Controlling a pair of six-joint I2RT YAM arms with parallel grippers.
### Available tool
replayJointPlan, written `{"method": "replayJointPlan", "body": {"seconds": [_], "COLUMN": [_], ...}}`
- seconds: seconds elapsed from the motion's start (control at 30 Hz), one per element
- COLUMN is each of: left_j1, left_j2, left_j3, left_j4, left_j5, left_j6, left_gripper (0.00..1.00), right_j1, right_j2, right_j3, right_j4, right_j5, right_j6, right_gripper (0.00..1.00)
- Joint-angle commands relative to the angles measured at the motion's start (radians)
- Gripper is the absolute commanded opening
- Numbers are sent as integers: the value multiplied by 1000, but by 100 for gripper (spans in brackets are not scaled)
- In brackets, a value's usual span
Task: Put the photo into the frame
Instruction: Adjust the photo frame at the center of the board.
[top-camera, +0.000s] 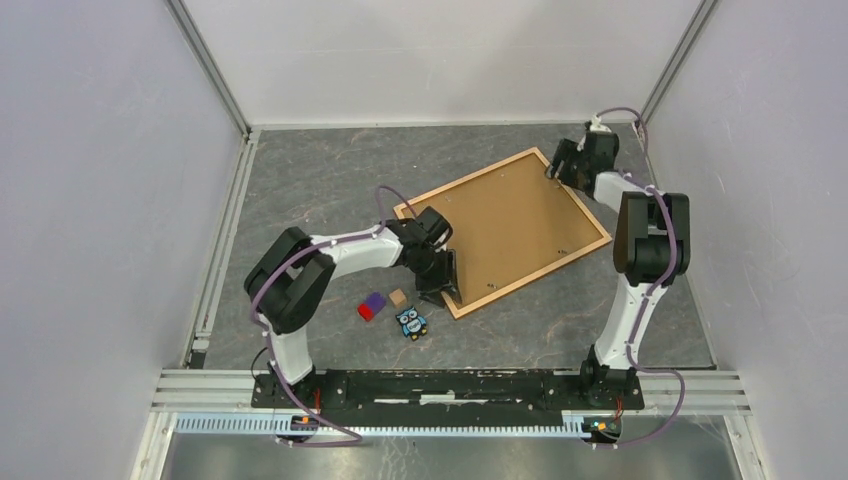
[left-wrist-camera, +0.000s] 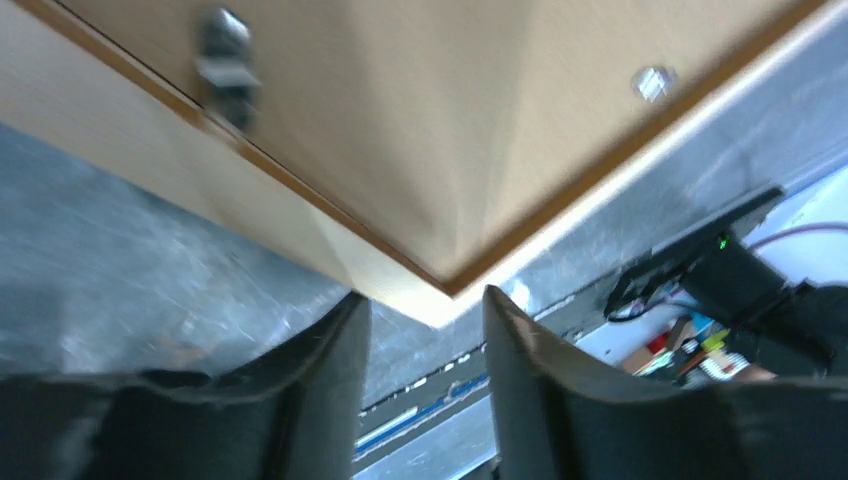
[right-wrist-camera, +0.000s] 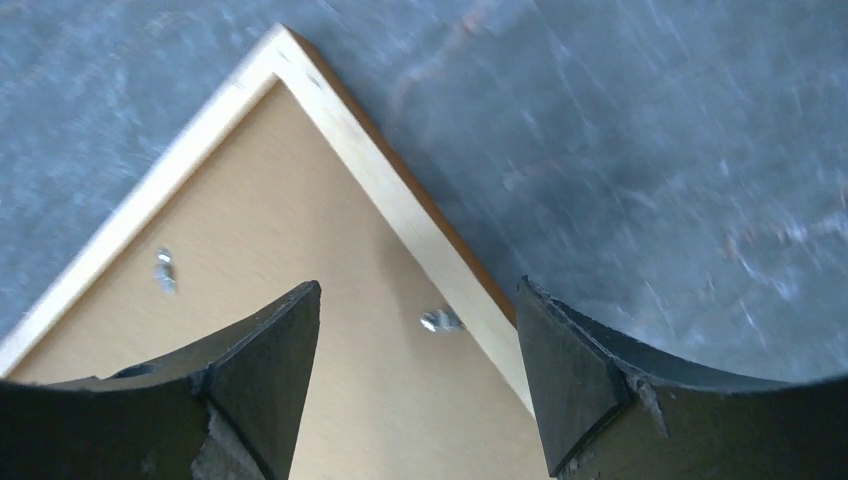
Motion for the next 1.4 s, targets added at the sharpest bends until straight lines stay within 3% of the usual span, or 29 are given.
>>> {"method": "replayJointPlan", "body": {"seconds": [0.0,0.17,0.27,0.47,0.63,1.03,1.27,1.37], "left_j1": [-36,-35,-22,-17,-17,-16,-17,-17], "left_j2": [-162,-337,-412,-451,-475,-564,-574,-569], "left_j3": [-6,-5,19,183,232,193,197,204], "left_j4": [-11,-129,-167,-244,-243,-248,-249,-247], "left_j5": [-38,-157,-179,-180,-155,-116,-125,-114], "left_j6": [44,159,198,269,271,271,272,270], "left_gripper": [59,82,89,94,95,95,95,95], "right_j1": [44,63,95,233,293,299,309,309], "right_j2": [9,-203,-376,-713,-856,-864,-768,-738], "right_j3": [257,113,-93,-521,-685,-782,-713,-705], "right_j4": [-382,-546,-547,-473,-458,-397,-432,-457], "right_j5": [48,309,263,223,218,284,326,336], "right_j6": [-69,-72,-27,304,523,679,707,722], "right_gripper": [77,77,78,76,72,65,63,55]}}
